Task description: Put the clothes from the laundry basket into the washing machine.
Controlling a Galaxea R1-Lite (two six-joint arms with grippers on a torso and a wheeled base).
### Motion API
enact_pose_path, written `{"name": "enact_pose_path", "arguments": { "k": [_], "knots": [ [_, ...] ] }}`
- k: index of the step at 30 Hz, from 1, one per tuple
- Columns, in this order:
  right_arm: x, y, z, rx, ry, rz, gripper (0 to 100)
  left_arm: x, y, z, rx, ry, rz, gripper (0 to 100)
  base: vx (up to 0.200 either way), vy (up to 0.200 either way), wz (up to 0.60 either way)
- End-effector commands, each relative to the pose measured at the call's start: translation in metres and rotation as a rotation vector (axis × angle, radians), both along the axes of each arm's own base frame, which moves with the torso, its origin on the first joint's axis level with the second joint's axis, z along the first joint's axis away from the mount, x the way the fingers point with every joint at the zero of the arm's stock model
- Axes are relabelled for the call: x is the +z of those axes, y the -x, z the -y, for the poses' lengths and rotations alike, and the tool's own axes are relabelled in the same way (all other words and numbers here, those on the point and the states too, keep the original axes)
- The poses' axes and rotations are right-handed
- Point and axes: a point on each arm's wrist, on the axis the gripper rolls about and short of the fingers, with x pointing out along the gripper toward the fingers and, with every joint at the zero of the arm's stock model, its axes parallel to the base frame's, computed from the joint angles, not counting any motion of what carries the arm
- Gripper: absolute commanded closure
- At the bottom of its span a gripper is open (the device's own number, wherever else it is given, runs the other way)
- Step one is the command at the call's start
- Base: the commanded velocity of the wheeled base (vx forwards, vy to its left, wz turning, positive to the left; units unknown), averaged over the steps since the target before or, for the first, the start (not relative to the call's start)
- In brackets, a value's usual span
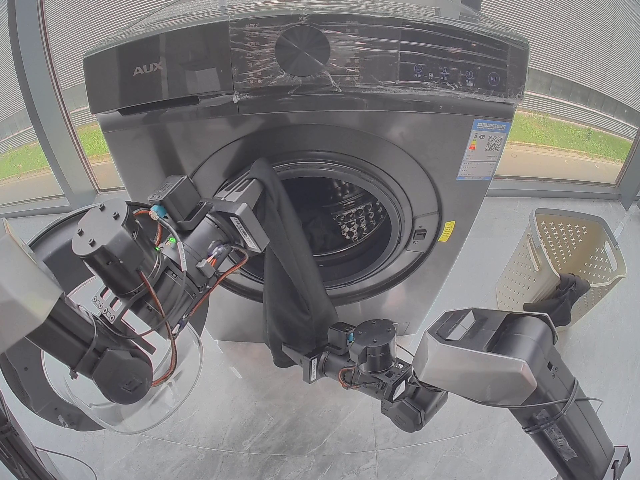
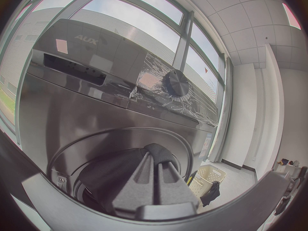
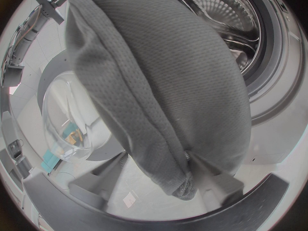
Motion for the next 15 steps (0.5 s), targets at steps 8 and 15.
{"name": "enact_pose_path", "arguments": {
  "k": [8, 15],
  "knots": [
    [0.026, 0.027, 0.025, -0.017, -0.005, 0.035, 100, -0.001, -0.002, -0.008, 0.025, -0.002, -0.004, 100, 0.000, 0.000, 0.00],
    [0.088, 0.069, 0.089, -0.051, 0.023, 0.080, 100, 0.003, -0.010, -0.028, 0.079, 0.003, 0.005, 100, 0.000, 0.000, 0.00]
  ]
}}
